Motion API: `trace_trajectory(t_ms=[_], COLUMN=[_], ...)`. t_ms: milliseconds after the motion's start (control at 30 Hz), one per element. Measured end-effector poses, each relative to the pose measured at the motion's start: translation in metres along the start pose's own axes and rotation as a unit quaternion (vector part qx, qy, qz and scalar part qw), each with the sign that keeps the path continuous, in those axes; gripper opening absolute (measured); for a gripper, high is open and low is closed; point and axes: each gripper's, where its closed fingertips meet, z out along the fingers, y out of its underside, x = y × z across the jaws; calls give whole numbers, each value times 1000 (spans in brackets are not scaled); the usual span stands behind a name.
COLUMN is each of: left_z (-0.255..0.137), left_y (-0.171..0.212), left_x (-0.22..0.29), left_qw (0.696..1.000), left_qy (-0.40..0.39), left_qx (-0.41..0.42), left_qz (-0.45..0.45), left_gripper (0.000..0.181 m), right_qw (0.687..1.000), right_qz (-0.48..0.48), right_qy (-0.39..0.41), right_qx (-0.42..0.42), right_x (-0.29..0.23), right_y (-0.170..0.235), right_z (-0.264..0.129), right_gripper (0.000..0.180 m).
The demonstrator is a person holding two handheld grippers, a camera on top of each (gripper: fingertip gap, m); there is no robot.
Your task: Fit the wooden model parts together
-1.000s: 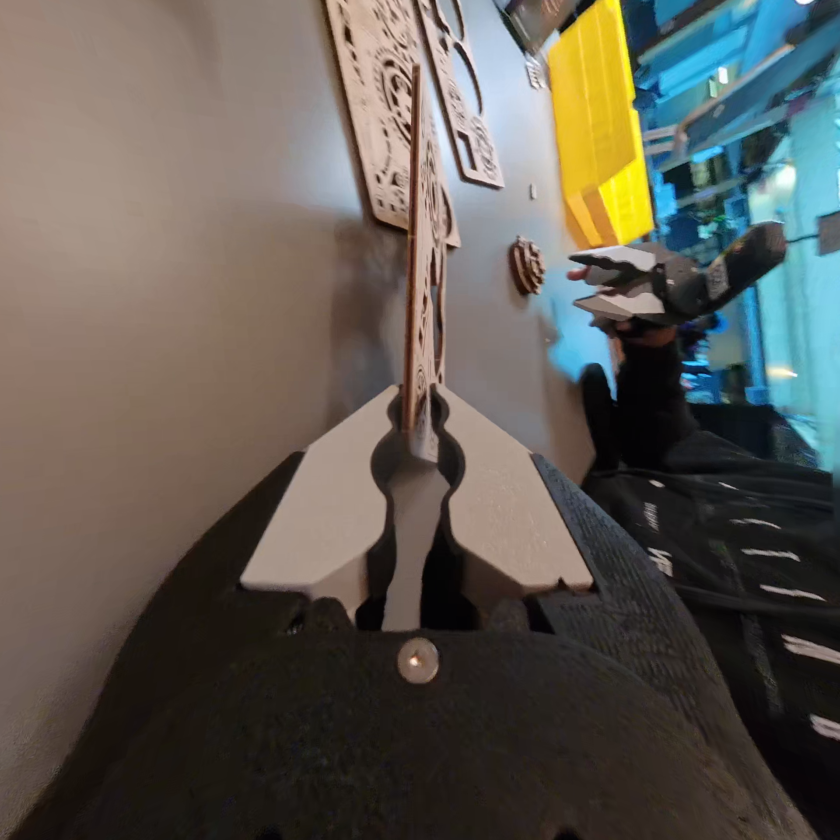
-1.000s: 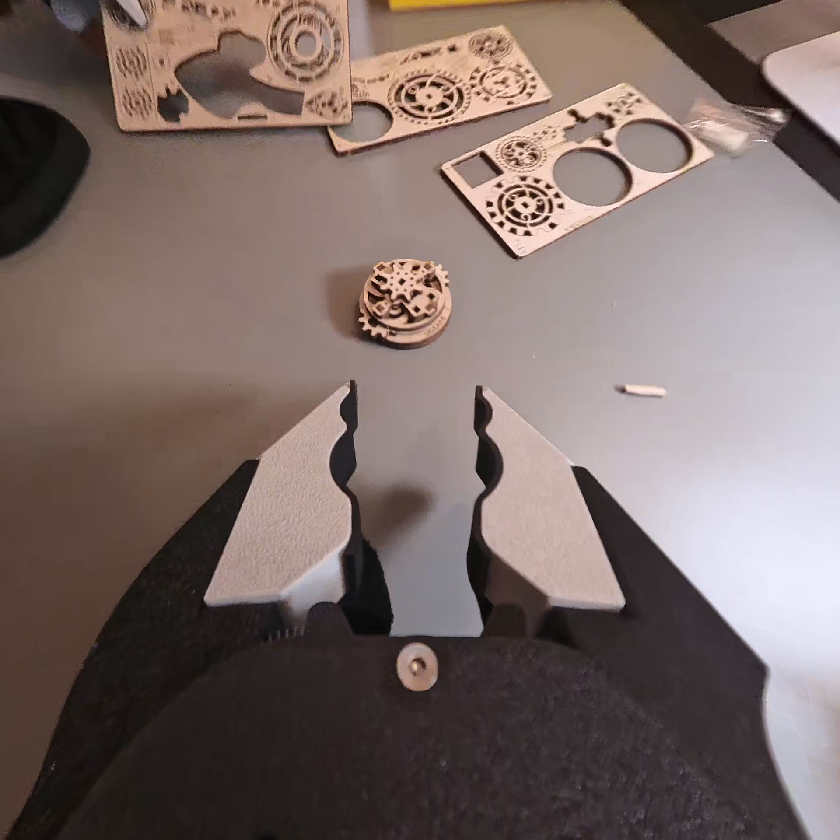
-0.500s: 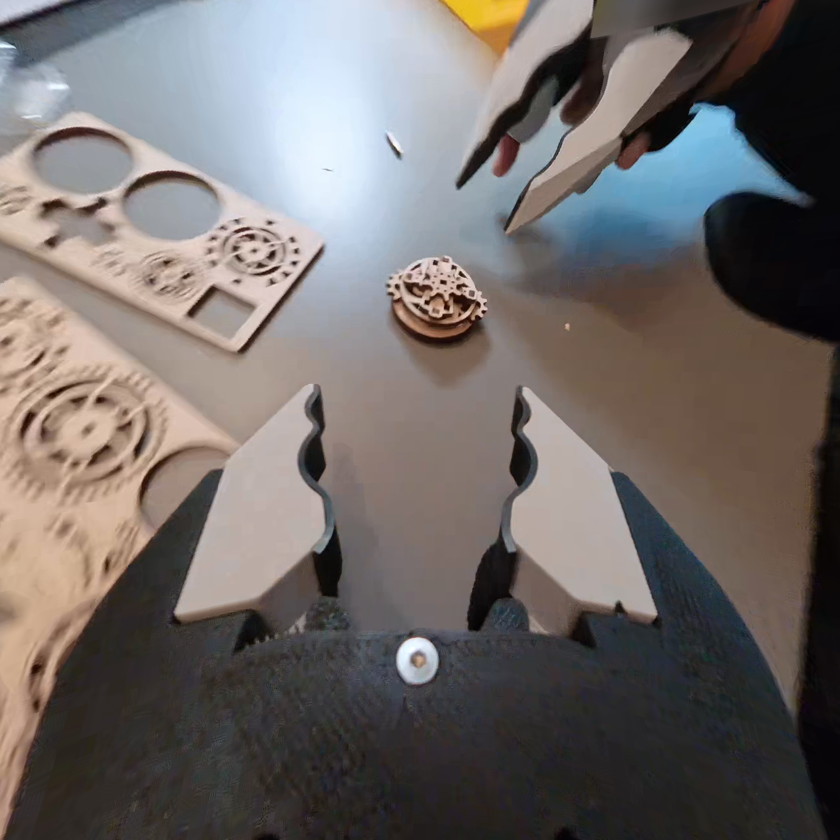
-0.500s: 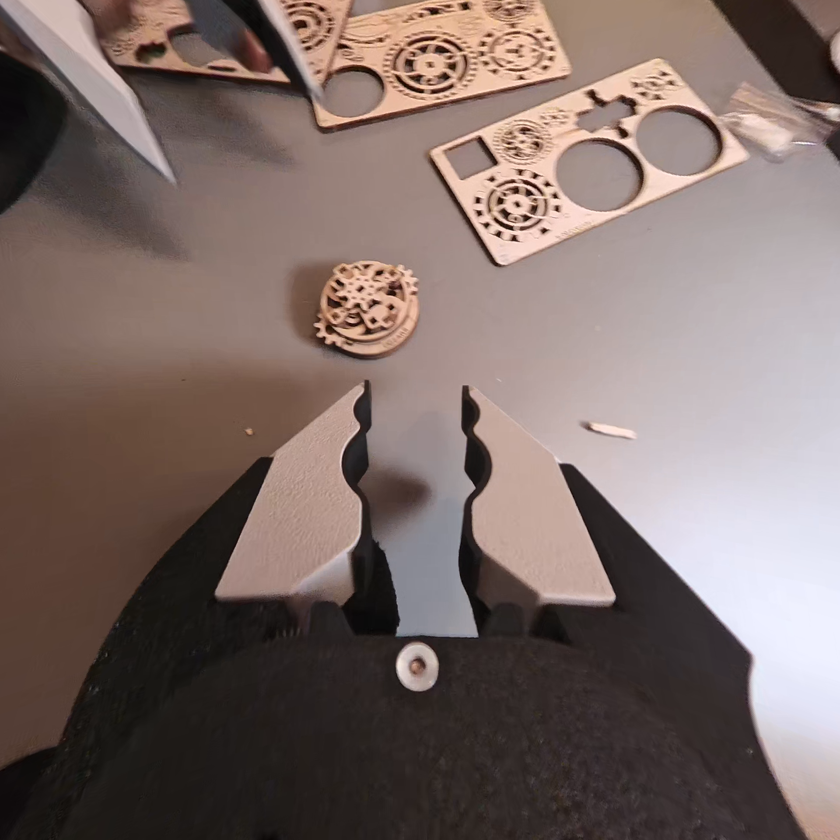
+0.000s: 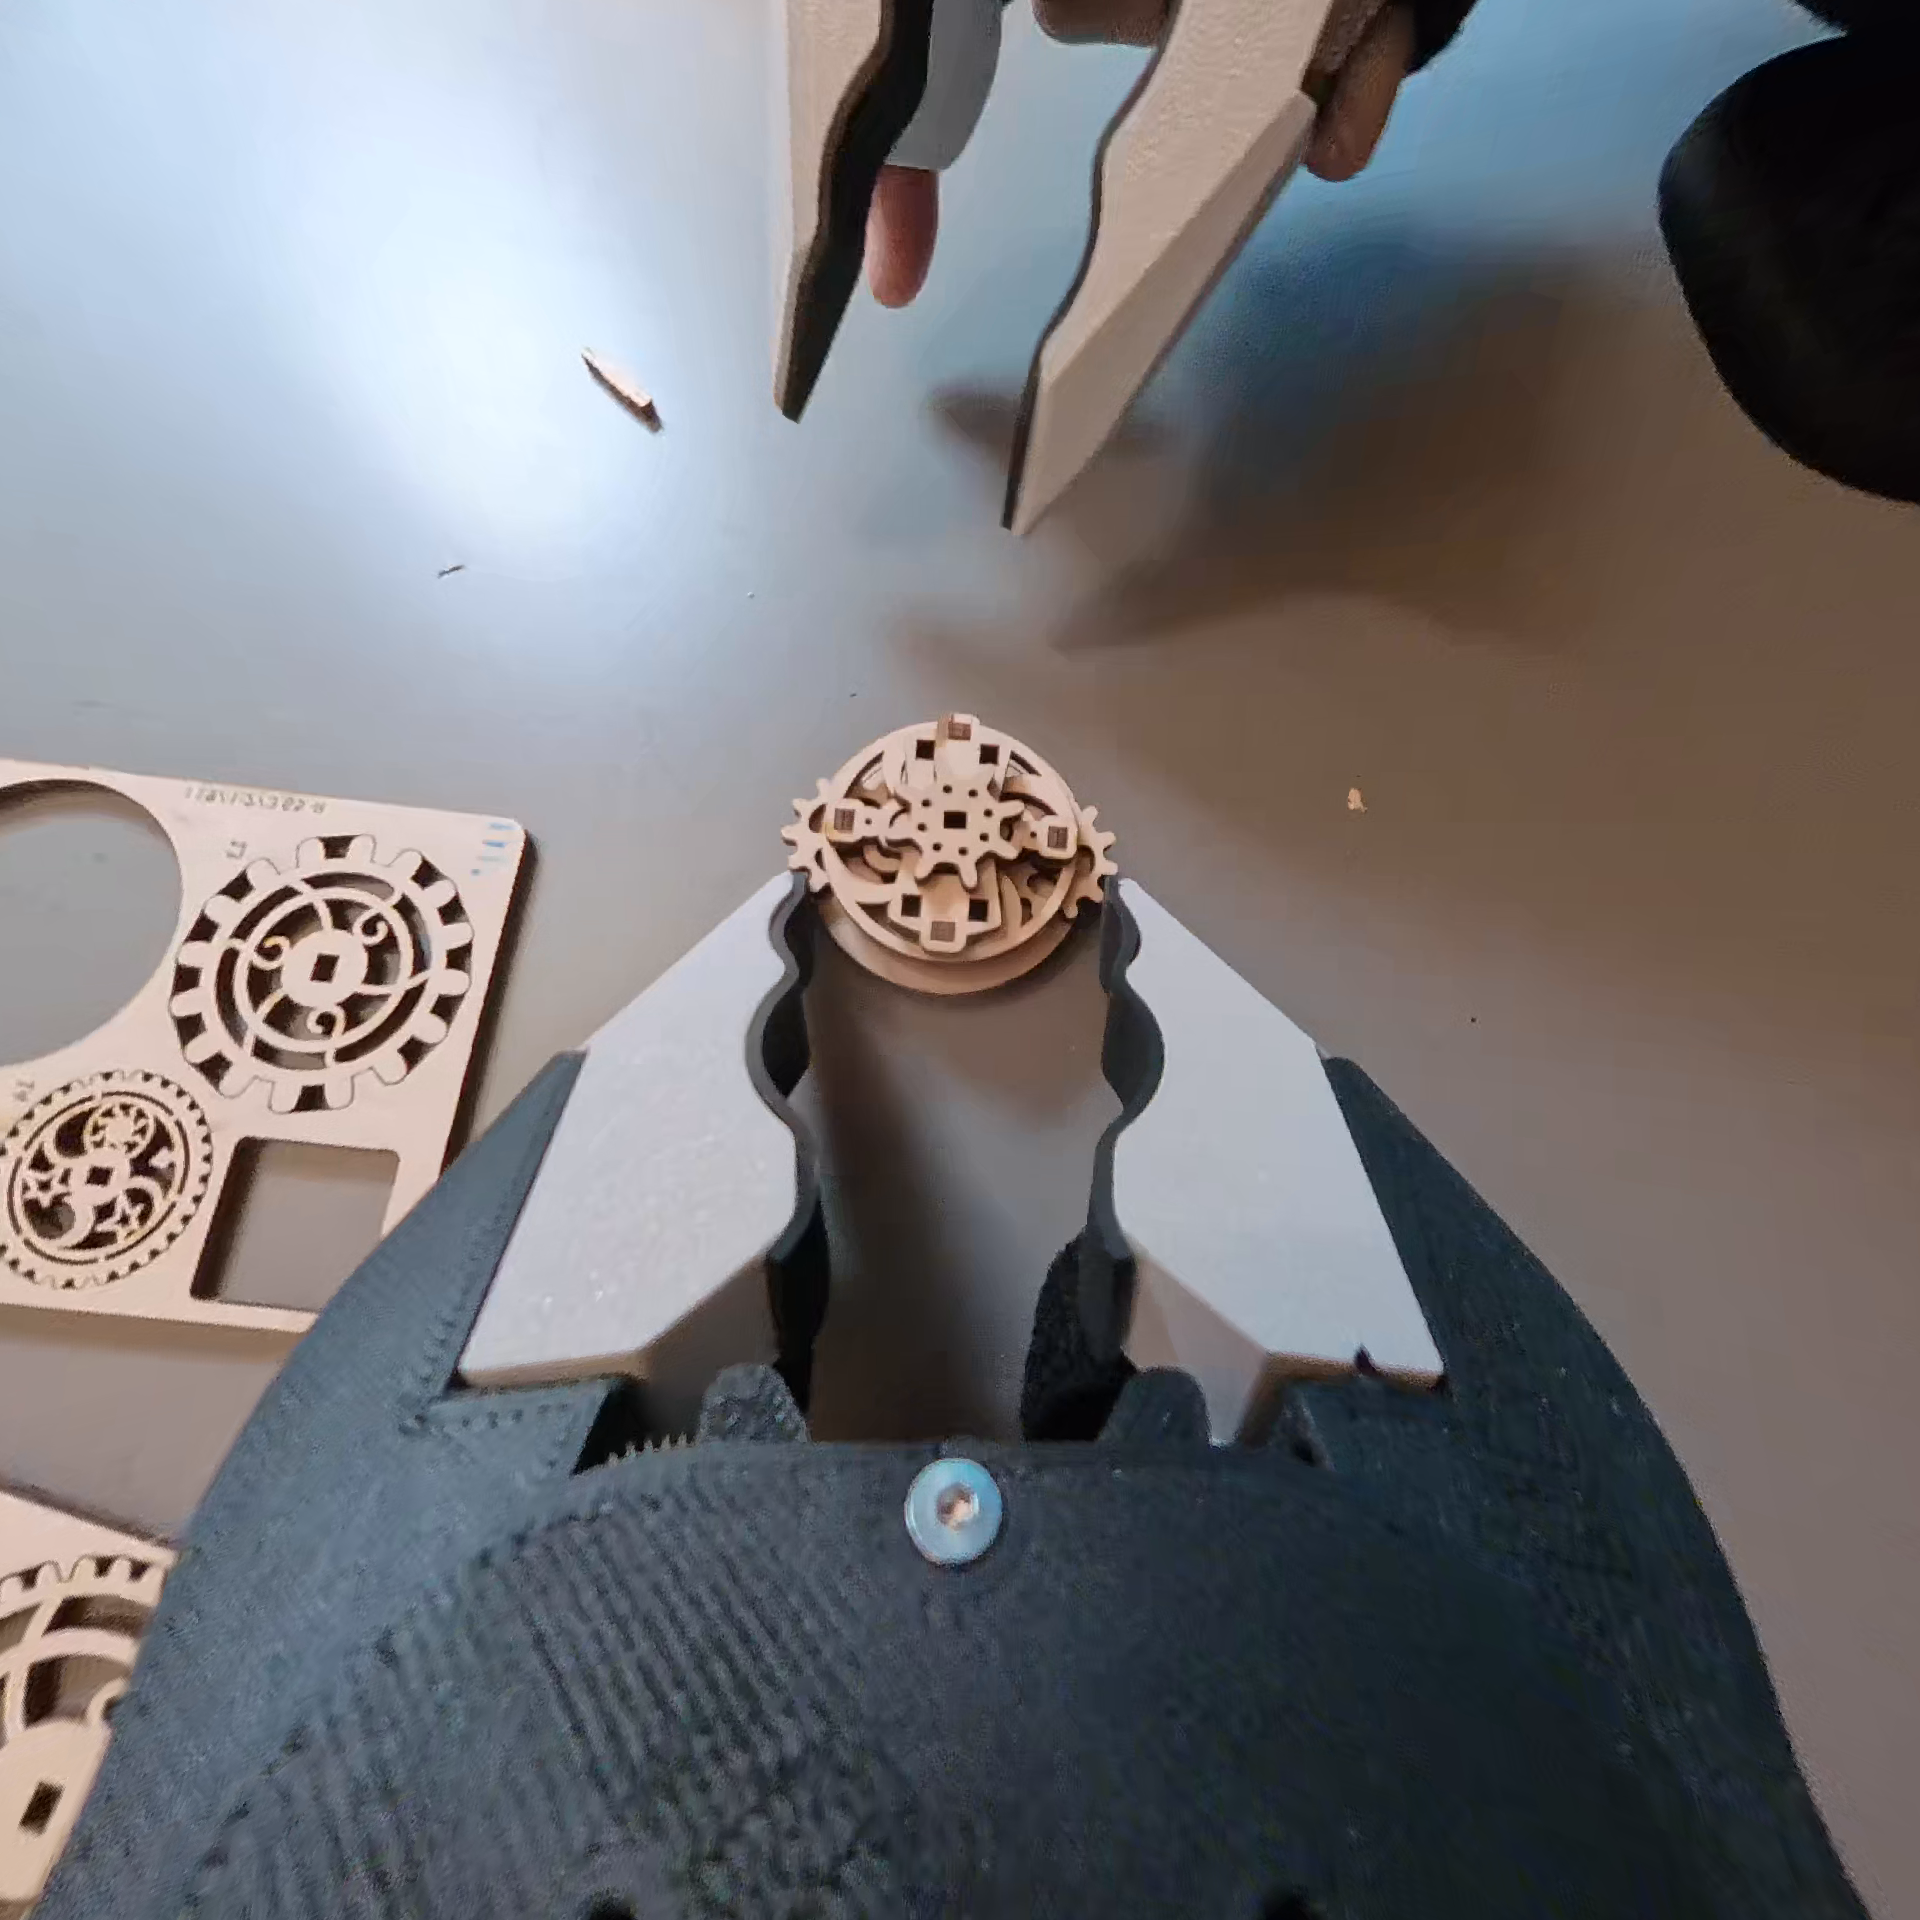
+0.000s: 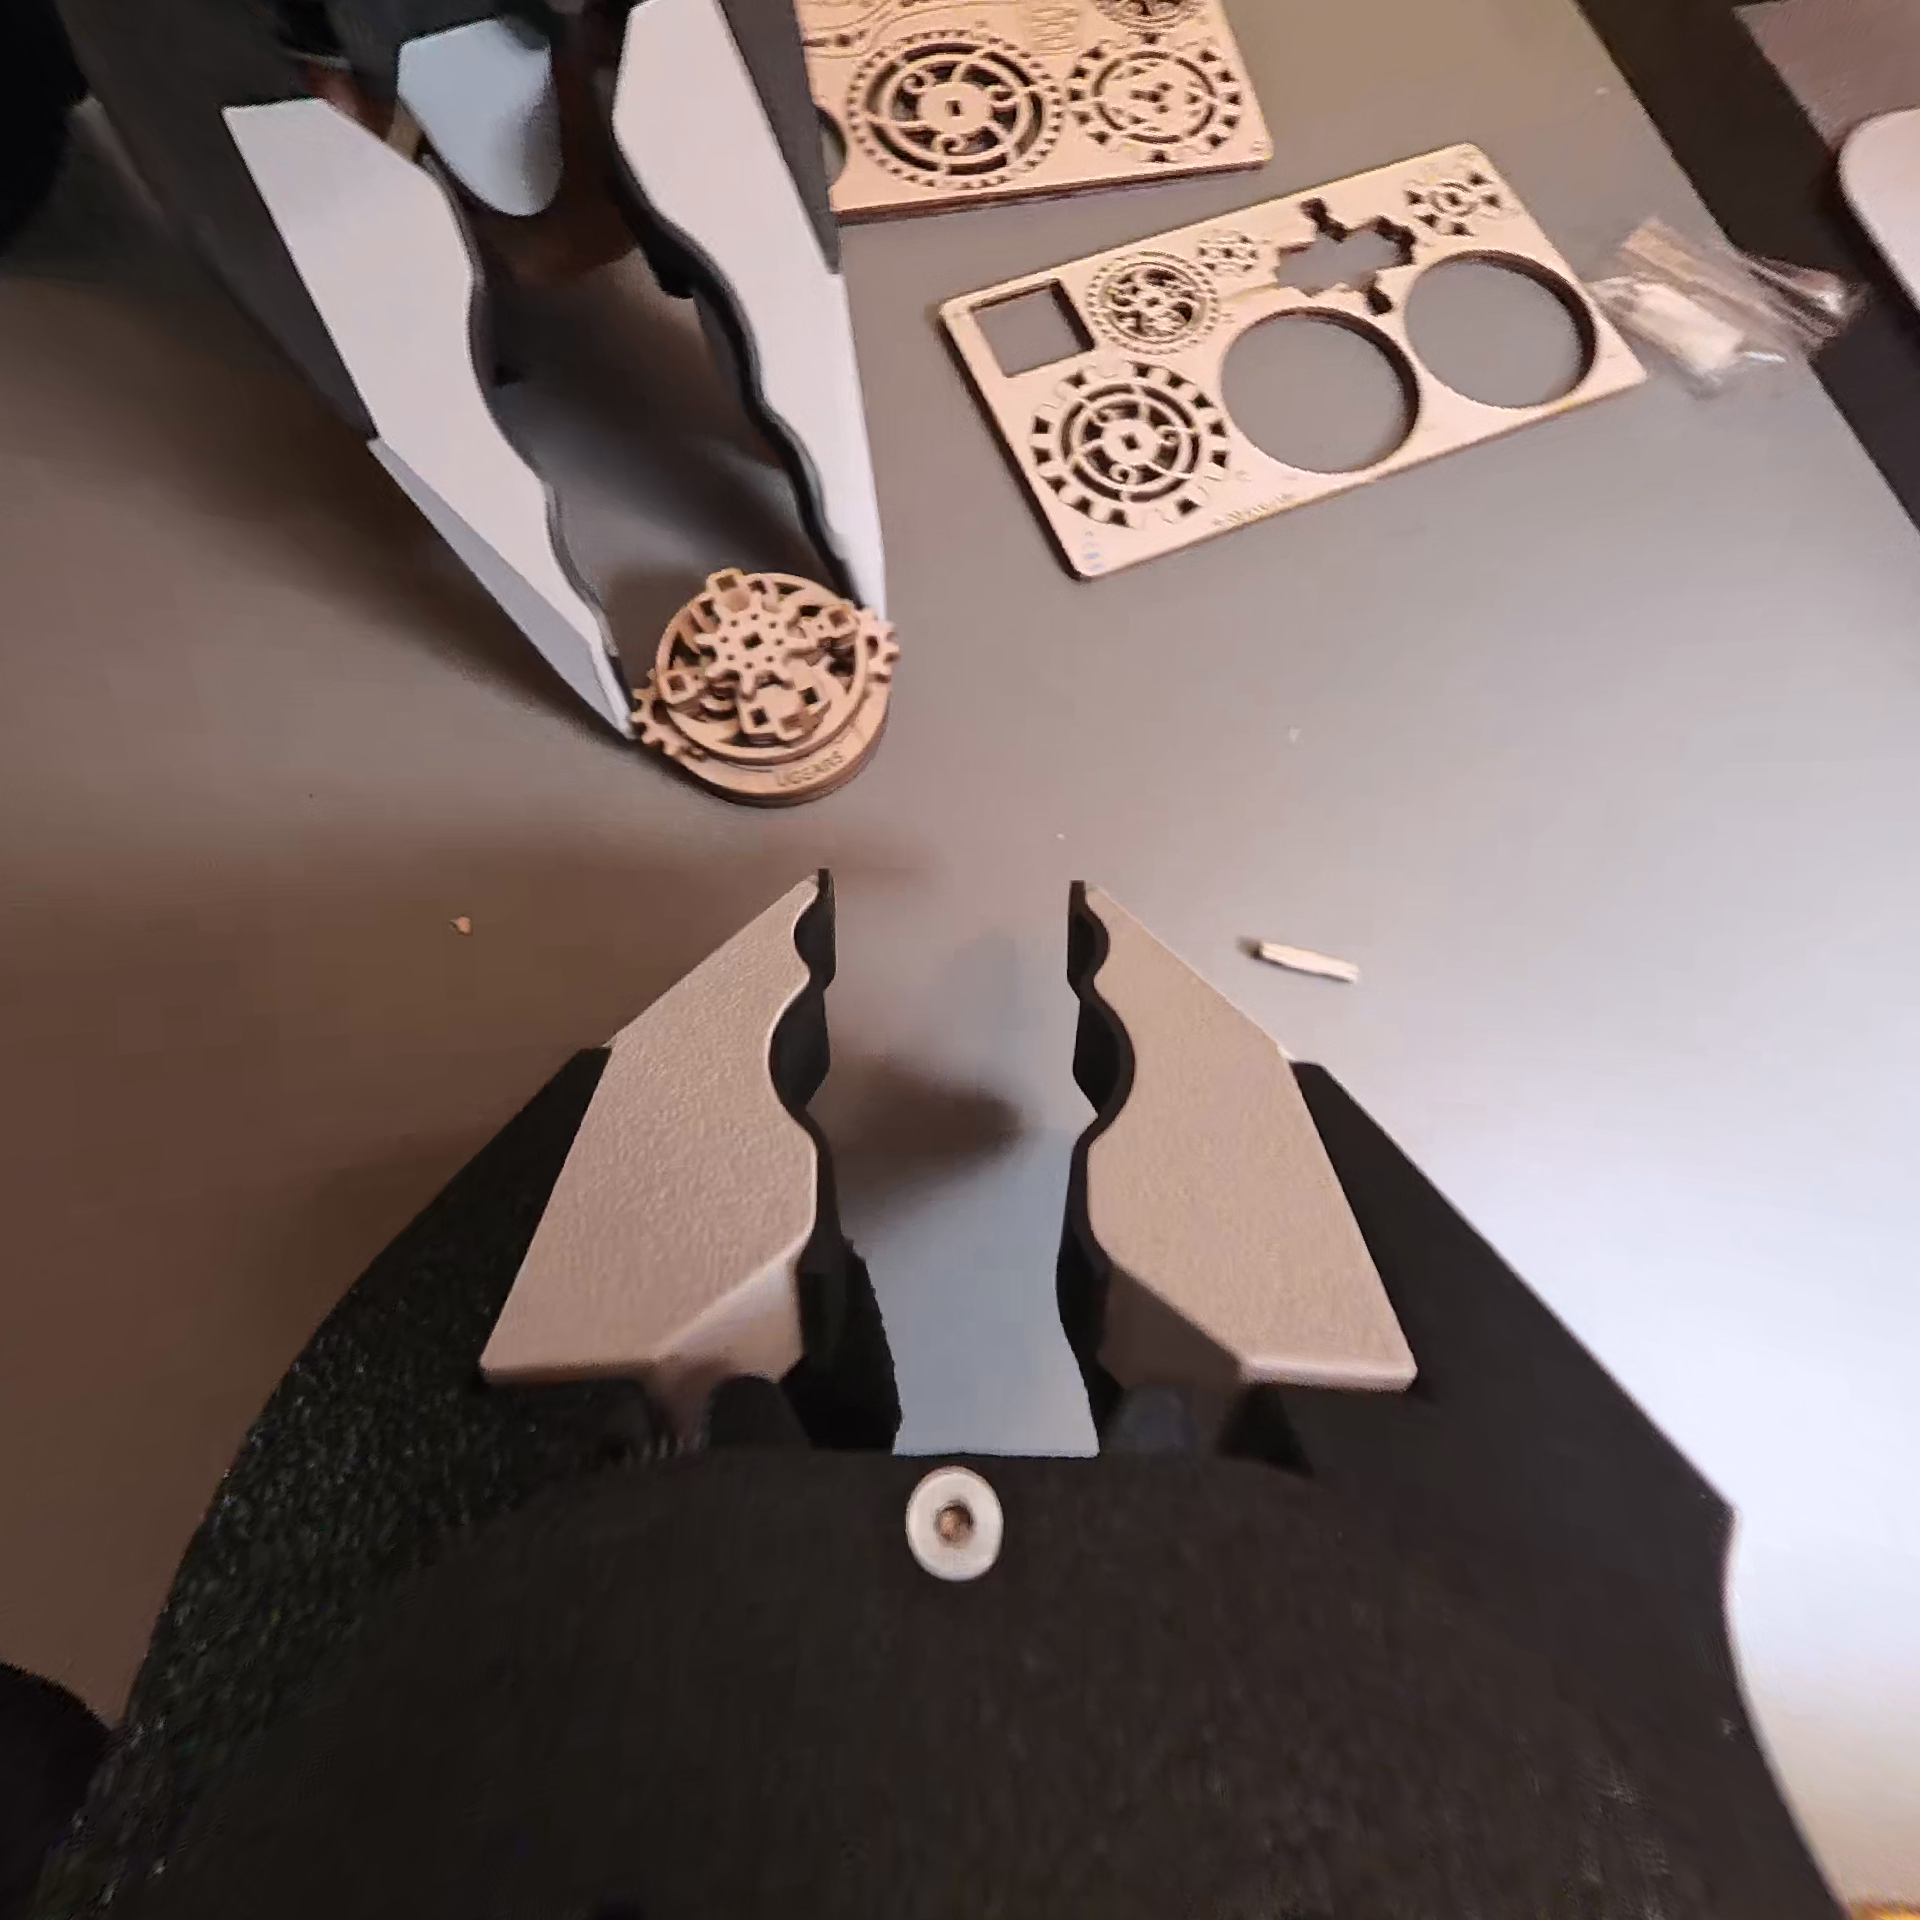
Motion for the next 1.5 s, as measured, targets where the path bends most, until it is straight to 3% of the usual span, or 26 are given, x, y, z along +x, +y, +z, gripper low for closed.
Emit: trace_trajectory(t_ms=[267,367,467,600,633,700,733,900,1067,1300,1400,1500], left_z=[-22,-48,-67,-94,-101,-117,-123,-126,-130,-142,-152,-149], left_y=[-15,-33,-49,-73,-79,-88,-91,-92,-95,-94,-92,-87], left_x=[-16,-15,-5,13,16,19,23,38,66,100,101,111], left_qw=[995,987,973,932,925,916,914,925,923,921,917,922], left_qy=[-42,-44,11,100,101,67,53,23,23,22,-16,-20], left_qx=[90,152,225,332,353,389,399,380,382,383,391,373], left_qz=[8,-4,-57,-104,-99,-65,-47,-24,20,66,78,98], left_gripper=[52,66,81,55,43,0,0,0,39,36,22,13], right_qw=[999,997,993,985,984,982,981,974,964,962,963,962], right_qz=[11,4,-4,-32,-41,-53,-58,-80,-93,-125,-122,-133], right_qy=[-5,-7,-11,-18,-18,-21,-20,-12,-5,-53,-89,-74], right_qx=[43,76,120,168,174,181,185,213,250,236,224,226], right_x=[-2,-7,-16,-35,-40,-50,-54,-72,-91,-137,-151,-161], right_y=[-7,-22,-42,-71,-76,-84,-88,-106,-126,-135,-132,-138], right_z=[2,-2,-9,-20,-23,-26,-28,-39,-48,-49,-55,-55], right_gripper=[40,40,43,45,43,41,39,33,38,43,54,63])
